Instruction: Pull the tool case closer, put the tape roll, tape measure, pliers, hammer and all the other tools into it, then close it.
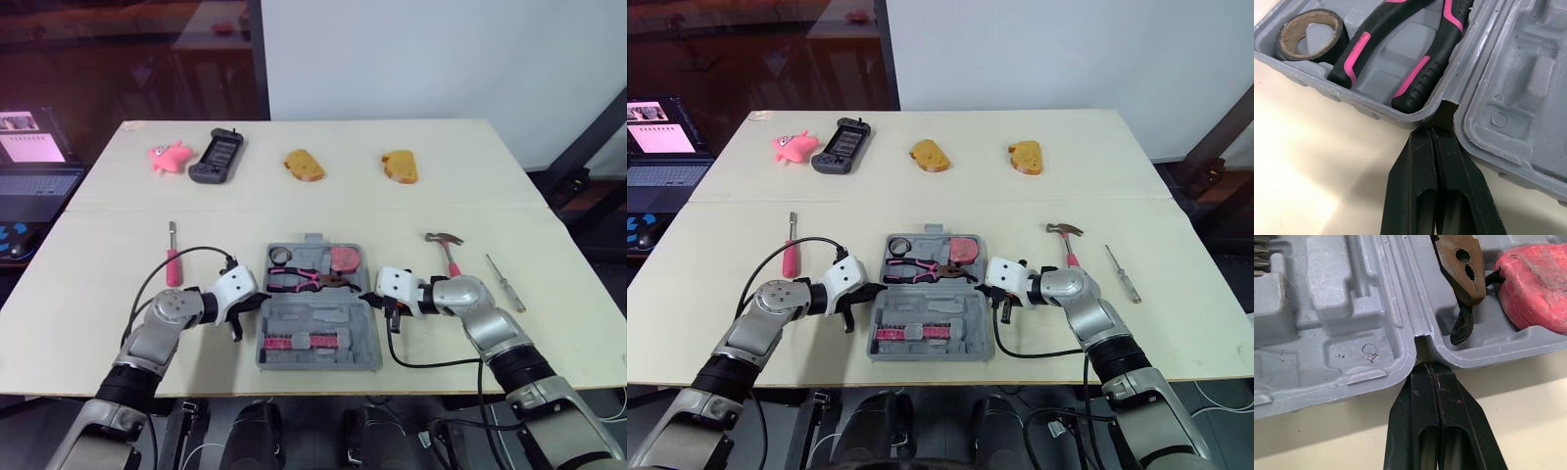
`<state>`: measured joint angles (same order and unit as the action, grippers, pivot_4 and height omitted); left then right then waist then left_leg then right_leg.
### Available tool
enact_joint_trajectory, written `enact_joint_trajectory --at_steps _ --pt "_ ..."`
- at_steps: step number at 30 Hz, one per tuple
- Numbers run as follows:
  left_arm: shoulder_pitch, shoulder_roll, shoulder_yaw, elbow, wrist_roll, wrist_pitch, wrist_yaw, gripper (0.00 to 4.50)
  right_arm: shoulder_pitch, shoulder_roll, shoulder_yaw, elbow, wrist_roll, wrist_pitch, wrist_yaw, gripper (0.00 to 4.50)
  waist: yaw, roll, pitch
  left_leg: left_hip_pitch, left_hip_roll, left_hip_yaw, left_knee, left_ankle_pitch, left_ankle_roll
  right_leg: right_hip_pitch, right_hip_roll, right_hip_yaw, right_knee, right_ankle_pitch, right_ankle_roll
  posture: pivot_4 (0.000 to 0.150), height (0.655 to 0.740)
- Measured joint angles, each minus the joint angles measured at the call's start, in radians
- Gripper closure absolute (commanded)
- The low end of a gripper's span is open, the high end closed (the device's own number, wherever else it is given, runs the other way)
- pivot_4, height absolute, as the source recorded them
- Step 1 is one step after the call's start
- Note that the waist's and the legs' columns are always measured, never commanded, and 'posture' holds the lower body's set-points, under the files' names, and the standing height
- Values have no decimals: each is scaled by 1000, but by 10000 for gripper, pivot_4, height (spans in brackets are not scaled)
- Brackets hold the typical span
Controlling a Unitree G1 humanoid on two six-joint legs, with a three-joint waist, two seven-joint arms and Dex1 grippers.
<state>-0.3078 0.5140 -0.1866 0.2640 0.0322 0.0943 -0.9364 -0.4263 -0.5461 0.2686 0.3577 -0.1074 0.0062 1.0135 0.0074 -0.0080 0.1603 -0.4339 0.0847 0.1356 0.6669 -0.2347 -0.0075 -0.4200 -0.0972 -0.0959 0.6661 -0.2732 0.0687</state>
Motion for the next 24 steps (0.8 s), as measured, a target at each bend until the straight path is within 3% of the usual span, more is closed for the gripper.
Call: enact_joint_trajectory --at_steps 7,13,17,23,24 --pt "3 55 23 33 -43 -39 -35 44828 -1 -11 -1 9 5 -15 1 45000 -8 0 0 0 0 0 -2 0 0 -1 0 0 0 0 0 1500 7188" --pt "37 111 125 69 -98 -56 -30 44828 37 -88 -46 16 47 -36 16 45000 -1 0 0 0 0 0 -2 0 0 -1 -1 0 0 0 0 1500 7188" --pt "90 136 211 68 -181 -74 -60 31828 117 -142 -118 -51 135 -4 60 31848 -3 0 0 0 0 -1 -2 -1 0 -2 -1 0 0 0 0 1500 7188" --pt "253 232 411 -30 -326 -66 -99 620 237 -217 -260 -286 316 126 108 1572 -24 0 1 -1 1 -1 -4 -1 0 -4 -1 0 0 0 0 1500 7188" --pt "289 258 455 -33 -341 -67 -105 240 256 -233 -293 -309 337 144 110 724 -25 0 1 -1 1 -1 -4 -1 0 -4 -1 0 -1 0 0 1500 7188"
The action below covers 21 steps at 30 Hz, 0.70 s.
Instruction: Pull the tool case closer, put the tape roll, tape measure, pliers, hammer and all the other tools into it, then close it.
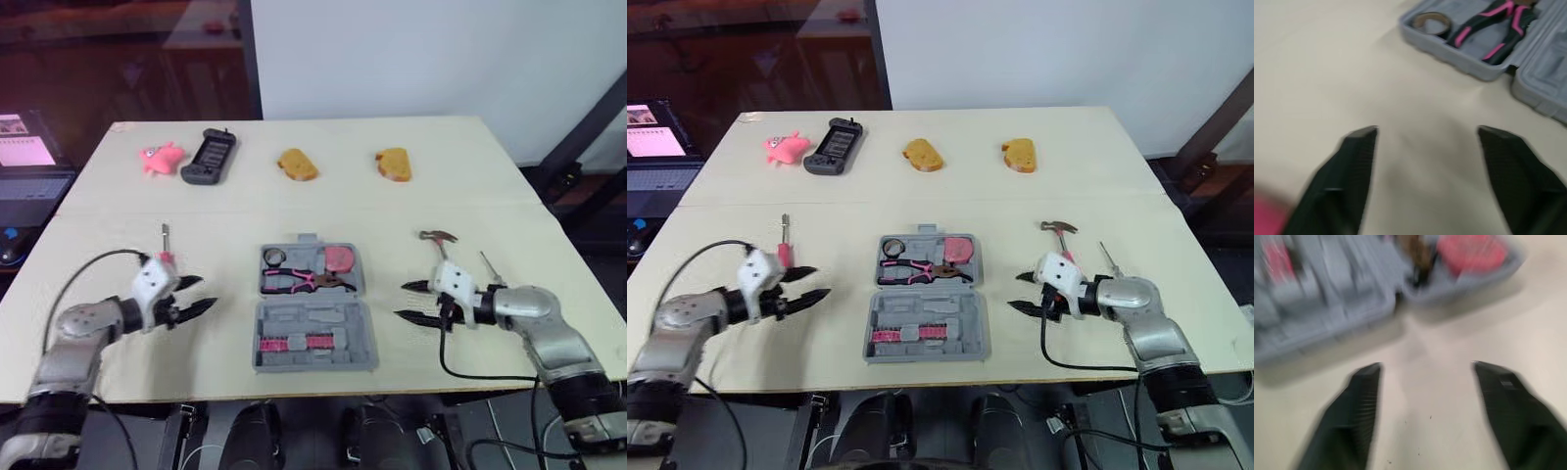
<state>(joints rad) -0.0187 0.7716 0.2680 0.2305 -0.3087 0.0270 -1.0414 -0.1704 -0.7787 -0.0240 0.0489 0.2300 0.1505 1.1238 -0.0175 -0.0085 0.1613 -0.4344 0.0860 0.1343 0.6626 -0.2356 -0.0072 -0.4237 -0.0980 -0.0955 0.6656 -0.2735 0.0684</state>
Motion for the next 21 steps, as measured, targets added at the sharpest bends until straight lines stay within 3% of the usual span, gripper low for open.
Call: enact_joint_trajectory --at_steps 8,15,21 --pt "214 55 320 115 -122 -14 -44 240 164 -59 -266 -28 140 74 -11 724 13 0 0 0 -1 -1 0 -1 0 -3 -5 -1 -3 -3 -4 1500 7188" --pt "242 75 429 306 -167 -39 -108 240 197 -71 -386 65 178 76 -14 724 7 -1 0 0 0 -1 0 -1 1 -3 -5 -1 -3 -3 -4 1500 7188" --pt "241 90 463 321 -180 -57 -108 240 223 -110 -432 123 177 47 0 724 5 -1 0 0 0 0 0 -2 1 -3 -6 -1 -3 -3 -4 1500 7188"
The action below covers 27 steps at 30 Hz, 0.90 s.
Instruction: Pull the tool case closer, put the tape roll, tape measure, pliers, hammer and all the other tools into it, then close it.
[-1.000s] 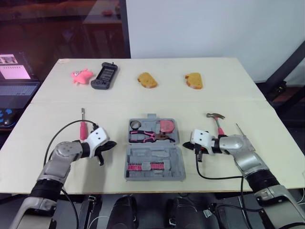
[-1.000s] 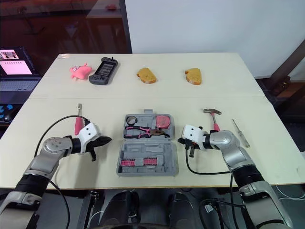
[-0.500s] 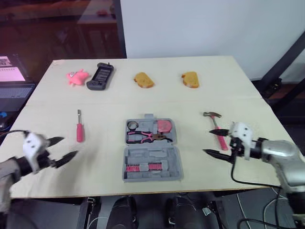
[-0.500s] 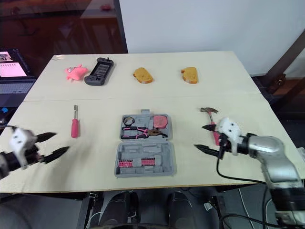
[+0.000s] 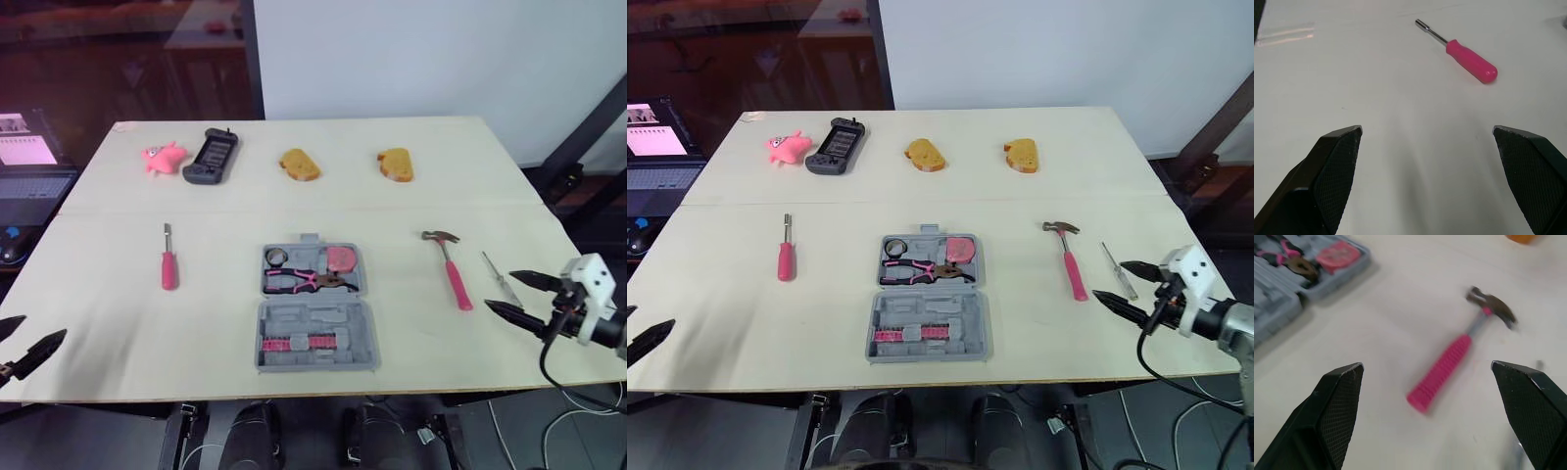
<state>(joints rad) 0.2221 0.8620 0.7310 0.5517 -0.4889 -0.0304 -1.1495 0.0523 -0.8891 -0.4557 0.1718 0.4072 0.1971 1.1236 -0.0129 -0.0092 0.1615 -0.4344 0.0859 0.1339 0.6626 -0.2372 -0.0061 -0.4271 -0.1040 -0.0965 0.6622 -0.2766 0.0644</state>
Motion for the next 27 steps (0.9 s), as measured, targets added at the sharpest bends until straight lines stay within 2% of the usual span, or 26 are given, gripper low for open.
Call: enact_joint_trajectory --at_steps 6,13,18,27 --pt "-45 -14 -16 -75 -5 12 3 240 -2 0 1 -35 10 20 -10 724 3 0 0 0 0 0 0 0 0 0 0 0 0 0 0 1500 7188" --pt "-187 18 -184 -345 -67 208 -28 240 47 38 -11 -242 48 97 -100 724 10 -1 0 -1 -1 0 0 0 1 3 1 0 0 0 1 1500 7188" --pt "-418 64 -347 -443 -96 354 -73 240 220 105 -99 -352 53 162 -197 724 26 0 0 -2 -3 1 1 0 1 4 2 0 1 2 4 1500 7188" --pt "-791 9 -605 -429 -108 486 -176 240 527 242 -350 -550 91 255 -300 724 26 -1 0 -3 -2 0 1 2 -1 4 8 1 2 2 5 1500 7188"
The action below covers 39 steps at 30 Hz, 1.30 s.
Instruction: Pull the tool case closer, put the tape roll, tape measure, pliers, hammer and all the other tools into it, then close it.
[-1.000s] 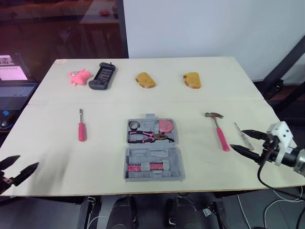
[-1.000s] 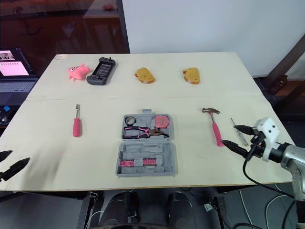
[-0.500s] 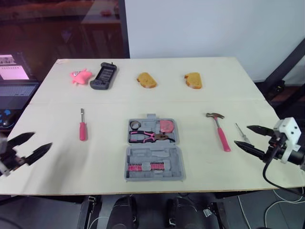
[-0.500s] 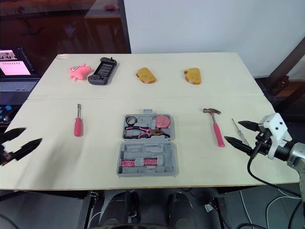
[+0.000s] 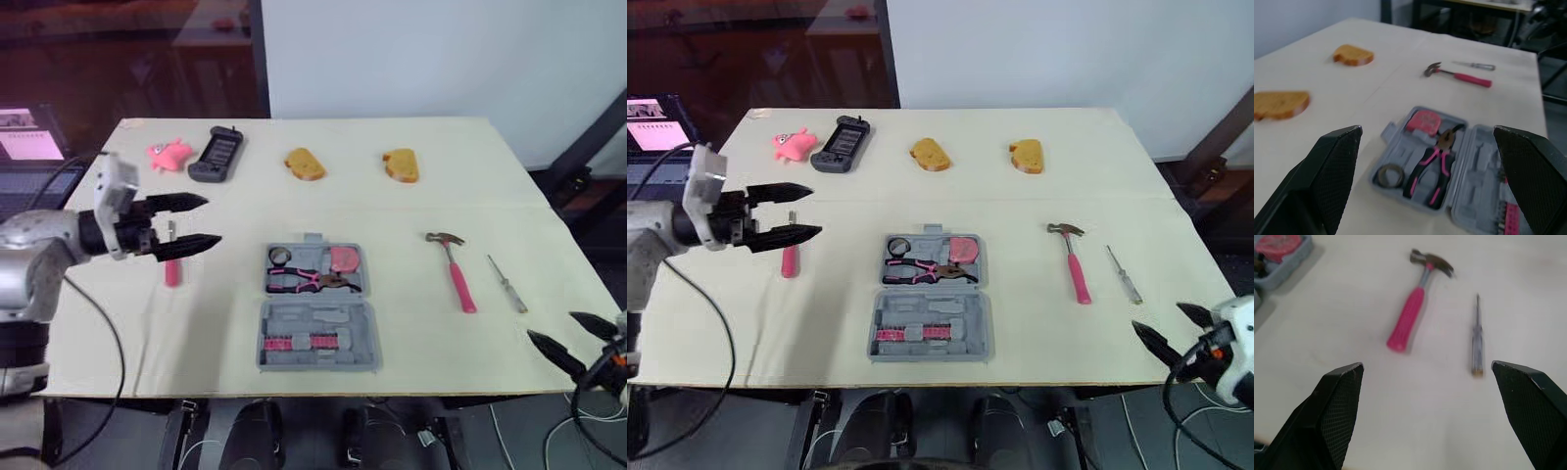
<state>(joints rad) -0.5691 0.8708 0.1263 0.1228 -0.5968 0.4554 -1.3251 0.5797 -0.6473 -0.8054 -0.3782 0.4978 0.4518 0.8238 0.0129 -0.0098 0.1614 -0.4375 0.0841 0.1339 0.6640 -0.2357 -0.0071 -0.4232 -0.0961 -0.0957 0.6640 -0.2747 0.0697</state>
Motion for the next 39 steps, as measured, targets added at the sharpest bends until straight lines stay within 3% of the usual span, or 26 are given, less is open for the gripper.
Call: enact_joint_trajectory --at_steps 7,15,22,28,32,39 --pt "-74 -47 -81 63 33 -7 -71 240 58 55 -57 -106 -2 5 -84 724 -9 0 0 1 0 -2 0 0 0 0 0 1 0 0 0 1500 7188" --pt "-11 -39 -61 -45 17 22 -73 240 -128 -34 49 -40 -54 84 -188 724 -11 0 0 0 -1 -1 0 0 1 -1 -1 3 0 0 -1 1500 7188" --pt "131 -50 -21 -249 -27 82 25 240 -435 -189 252 225 -114 207 -219 724 -14 -1 1 0 -1 -1 0 0 1 -1 0 3 1 0 0 1500 7188" --pt "208 -48 21 -372 -63 123 105 240 -671 -232 444 488 -169 239 -183 724 -16 0 1 0 -1 0 1 0 1 -1 0 3 1 0 0 1500 7188" --pt "259 -51 37 -436 -73 148 168 240 -829 -232 538 703 -225 181 -168 724 -21 0 1 0 -1 1 1 0 1 -1 0 3 1 0 1 1500 7188" --pt "350 -50 70 -525 -95 169 249 240 -967 -220 602 996 -288 35 -128 724 -27 0 1 0 -1 2 1 1 0 -1 0 2 1 0 1 1500 7188"
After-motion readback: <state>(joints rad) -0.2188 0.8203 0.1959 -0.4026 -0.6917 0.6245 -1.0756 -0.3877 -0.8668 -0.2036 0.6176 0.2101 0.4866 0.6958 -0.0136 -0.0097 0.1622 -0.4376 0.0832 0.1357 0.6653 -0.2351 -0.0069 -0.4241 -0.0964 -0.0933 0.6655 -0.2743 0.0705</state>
